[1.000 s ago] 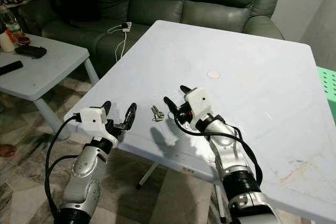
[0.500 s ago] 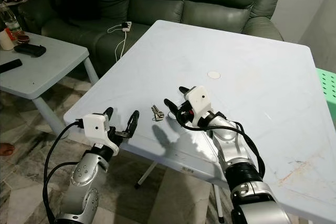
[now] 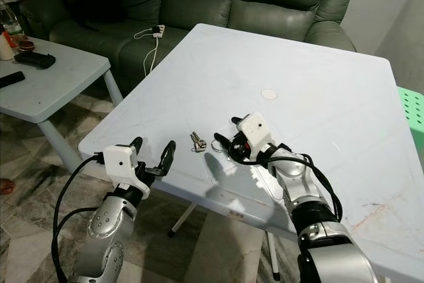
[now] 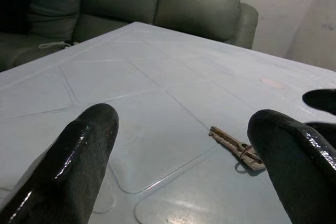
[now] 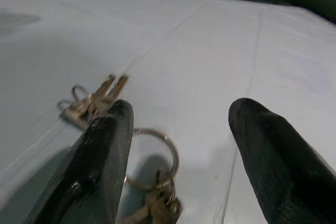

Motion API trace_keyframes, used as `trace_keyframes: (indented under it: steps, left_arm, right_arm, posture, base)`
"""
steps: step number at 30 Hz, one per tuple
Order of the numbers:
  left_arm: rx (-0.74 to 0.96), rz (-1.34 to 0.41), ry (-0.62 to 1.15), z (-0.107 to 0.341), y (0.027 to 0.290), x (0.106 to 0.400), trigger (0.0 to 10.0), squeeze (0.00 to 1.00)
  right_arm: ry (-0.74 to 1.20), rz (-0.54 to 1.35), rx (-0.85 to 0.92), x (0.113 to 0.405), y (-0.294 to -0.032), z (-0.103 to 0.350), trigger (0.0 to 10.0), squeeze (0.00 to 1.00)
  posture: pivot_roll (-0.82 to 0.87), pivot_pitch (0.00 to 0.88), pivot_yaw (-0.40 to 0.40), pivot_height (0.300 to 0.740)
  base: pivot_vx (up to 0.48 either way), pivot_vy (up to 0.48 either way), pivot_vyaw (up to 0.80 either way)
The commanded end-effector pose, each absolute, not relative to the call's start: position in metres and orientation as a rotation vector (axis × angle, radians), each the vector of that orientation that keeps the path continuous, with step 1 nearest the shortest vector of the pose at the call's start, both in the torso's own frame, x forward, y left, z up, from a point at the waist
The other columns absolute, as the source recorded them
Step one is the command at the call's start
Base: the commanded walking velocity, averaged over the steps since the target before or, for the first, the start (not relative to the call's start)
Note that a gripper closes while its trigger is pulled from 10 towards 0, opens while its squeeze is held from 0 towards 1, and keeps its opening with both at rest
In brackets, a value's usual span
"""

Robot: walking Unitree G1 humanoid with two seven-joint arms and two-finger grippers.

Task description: Hang keys on a hook

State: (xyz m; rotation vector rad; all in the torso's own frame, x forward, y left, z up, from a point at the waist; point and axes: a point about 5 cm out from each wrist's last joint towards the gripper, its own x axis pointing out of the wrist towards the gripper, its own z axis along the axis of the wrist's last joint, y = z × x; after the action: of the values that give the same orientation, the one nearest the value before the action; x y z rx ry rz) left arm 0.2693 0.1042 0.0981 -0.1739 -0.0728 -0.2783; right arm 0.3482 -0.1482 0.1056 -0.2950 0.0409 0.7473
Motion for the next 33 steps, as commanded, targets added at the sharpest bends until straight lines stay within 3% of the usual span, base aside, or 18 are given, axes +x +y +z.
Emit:
trace_keyframes:
  steps: [1, 33]
  left_arm:
    - [-0.244, -0.298, -0.065, 0.1003, 0.0839, 0.264, 10.0, 0.0]
    - [-0.269, -0.278, -0.059, 0.1026, 0.082, 0.2608, 10.0, 0.0]
  right_arm:
    - [0.046, 0.782, -0.318, 0.3513, -0.154, 0.1115, 10.0, 0.0]
    - [0.186, 0.906, -0.338, 0.3499, -0.1592, 0.1041, 10.0, 0.0]
  posture:
    - [0.05, 0.068, -0.088, 0.74]
    - [0.05, 0.079, -0.103, 0.74]
  base:
    - [0.0, 0.0, 0.0]
    - [0.0, 0.0, 0.0]
